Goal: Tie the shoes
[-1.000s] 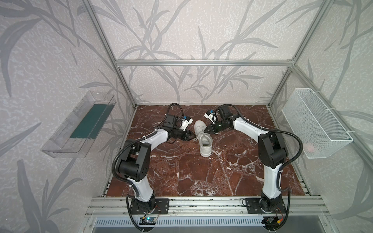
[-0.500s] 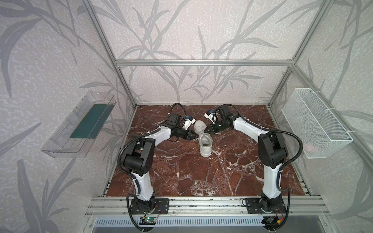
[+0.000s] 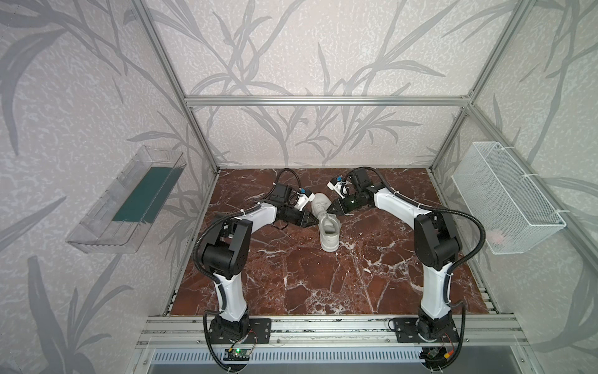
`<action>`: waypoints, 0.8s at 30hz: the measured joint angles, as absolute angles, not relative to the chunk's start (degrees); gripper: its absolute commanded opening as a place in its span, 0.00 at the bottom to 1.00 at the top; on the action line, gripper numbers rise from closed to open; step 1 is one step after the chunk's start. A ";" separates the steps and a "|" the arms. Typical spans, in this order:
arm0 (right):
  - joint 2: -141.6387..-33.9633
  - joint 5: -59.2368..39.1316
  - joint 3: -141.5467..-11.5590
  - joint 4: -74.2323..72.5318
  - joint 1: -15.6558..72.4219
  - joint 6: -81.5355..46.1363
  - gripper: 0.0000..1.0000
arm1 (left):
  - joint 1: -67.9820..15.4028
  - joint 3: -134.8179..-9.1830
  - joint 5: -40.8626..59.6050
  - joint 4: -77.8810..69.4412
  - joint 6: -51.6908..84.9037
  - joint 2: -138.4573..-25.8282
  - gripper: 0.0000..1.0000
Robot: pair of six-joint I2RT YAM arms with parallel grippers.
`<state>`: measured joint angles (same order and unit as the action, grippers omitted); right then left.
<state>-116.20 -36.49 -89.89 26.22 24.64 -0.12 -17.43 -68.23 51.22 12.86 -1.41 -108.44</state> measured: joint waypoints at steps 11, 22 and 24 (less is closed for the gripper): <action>-116.20 -36.47 -89.89 26.39 24.64 -0.10 0.21 | -17.45 -69.87 47.22 17.67 -4.08 -108.62 0.00; -116.20 -35.97 -89.91 27.00 24.69 0.36 0.21 | -17.43 -75.48 38.54 28.99 -10.22 -108.40 0.00; -116.20 -35.94 -89.93 27.20 24.69 0.47 0.21 | -17.50 -75.66 37.43 29.85 -10.66 -108.40 0.00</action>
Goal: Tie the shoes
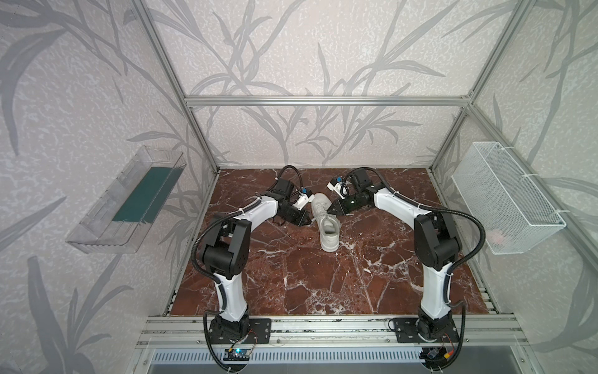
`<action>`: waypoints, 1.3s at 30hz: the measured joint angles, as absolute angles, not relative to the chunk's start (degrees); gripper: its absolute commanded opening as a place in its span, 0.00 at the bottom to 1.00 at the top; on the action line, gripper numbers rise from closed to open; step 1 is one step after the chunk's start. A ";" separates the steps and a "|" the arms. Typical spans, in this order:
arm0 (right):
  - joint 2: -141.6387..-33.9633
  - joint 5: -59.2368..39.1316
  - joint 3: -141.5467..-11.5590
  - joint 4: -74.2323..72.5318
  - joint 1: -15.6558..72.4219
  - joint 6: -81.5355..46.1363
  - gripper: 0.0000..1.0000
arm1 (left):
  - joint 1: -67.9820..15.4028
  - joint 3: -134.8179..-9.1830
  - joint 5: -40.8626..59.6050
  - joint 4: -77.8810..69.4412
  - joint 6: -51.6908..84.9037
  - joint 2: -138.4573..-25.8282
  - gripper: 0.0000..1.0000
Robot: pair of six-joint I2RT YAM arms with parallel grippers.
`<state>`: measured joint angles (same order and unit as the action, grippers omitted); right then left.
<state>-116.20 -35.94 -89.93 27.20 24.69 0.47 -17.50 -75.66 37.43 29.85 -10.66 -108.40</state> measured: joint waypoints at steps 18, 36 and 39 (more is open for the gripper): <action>-116.20 -34.92 -89.93 29.06 24.69 0.69 0.21 | -17.45 -76.01 34.00 33.43 -11.86 -108.14 0.00; -116.20 -34.96 -89.93 29.06 24.71 0.69 0.21 | -17.45 -79.42 28.51 39.90 -12.49 -109.36 0.00; -116.20 -34.96 -89.93 29.06 24.71 0.69 0.21 | -17.47 -80.14 28.12 40.86 -12.88 -110.39 0.00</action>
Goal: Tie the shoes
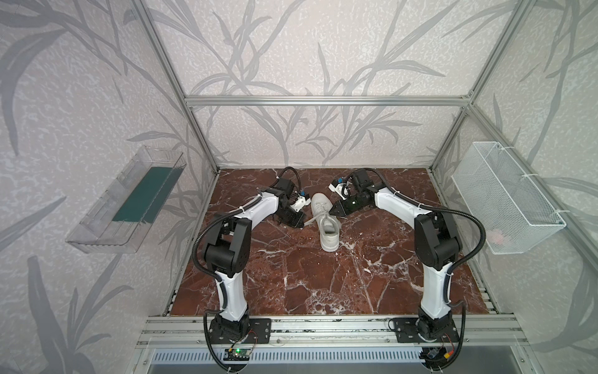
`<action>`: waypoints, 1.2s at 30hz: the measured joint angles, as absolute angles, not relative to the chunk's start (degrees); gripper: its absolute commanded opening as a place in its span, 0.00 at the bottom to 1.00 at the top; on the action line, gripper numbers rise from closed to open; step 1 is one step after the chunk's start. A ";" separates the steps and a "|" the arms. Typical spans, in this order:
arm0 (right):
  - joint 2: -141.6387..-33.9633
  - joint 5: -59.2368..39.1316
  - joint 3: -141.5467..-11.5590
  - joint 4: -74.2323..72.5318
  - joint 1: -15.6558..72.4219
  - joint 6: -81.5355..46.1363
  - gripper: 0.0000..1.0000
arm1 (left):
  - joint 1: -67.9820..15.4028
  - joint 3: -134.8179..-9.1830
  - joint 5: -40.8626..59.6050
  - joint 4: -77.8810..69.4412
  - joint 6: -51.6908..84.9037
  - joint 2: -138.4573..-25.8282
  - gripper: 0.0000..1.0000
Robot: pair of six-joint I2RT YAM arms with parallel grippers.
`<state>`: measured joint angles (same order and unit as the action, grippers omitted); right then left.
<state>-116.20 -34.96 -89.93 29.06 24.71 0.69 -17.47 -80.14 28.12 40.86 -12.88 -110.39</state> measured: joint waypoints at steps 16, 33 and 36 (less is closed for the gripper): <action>-116.07 -35.57 -90.15 29.80 24.69 0.49 0.48 | -17.39 -74.70 30.98 34.24 -12.56 -107.94 0.98; -98.65 -33.12 -76.16 25.63 20.80 -2.59 0.99 | -1.98 -49.71 28.95 -3.84 3.99 -82.28 0.99; -92.75 -27.59 -69.01 21.58 20.03 -3.55 0.99 | -1.43 -48.01 25.28 -7.62 4.75 -79.42 0.99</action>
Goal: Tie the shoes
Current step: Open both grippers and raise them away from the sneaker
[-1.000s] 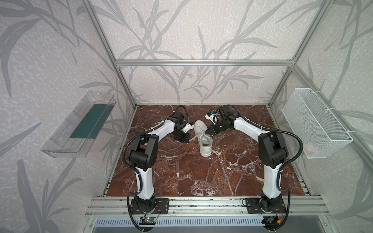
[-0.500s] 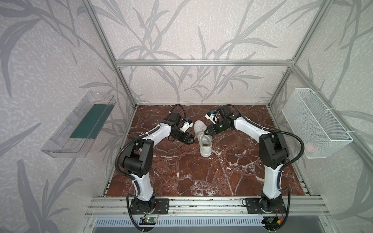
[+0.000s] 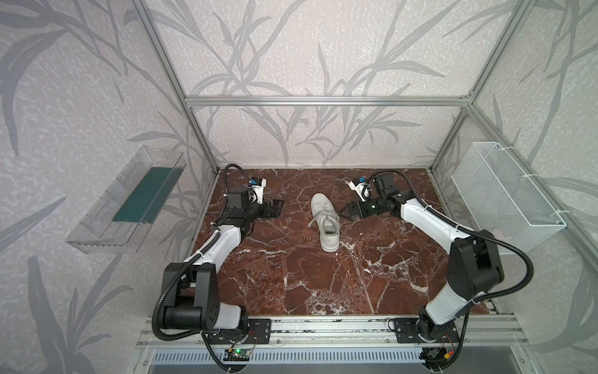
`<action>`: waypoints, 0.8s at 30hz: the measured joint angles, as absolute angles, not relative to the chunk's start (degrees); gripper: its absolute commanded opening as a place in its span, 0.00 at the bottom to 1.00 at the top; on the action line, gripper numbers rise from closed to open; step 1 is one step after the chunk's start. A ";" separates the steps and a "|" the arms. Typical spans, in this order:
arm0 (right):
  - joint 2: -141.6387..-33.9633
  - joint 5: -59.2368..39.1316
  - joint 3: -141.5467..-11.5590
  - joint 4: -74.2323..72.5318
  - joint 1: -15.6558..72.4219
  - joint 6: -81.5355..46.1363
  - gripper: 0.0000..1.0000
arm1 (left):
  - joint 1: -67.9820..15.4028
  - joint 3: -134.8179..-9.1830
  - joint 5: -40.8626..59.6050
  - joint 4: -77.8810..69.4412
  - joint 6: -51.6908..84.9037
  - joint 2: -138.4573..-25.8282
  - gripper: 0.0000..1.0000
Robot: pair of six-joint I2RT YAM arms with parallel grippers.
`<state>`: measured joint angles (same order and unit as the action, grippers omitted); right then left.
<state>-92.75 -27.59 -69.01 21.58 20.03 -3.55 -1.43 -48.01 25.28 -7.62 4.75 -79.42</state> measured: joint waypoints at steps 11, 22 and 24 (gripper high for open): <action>-76.40 2.35 -42.02 -5.04 19.09 -2.37 0.99 | -0.93 -37.17 -0.56 -16.67 1.93 -69.80 0.99; -75.72 16.49 -31.18 -20.03 13.13 1.37 0.99 | -0.36 -22.68 -6.70 -33.65 1.04 -72.69 0.99; -75.72 16.49 -28.34 -22.98 11.53 1.52 0.99 | -0.32 -20.29 -7.53 -37.06 1.08 -74.94 0.99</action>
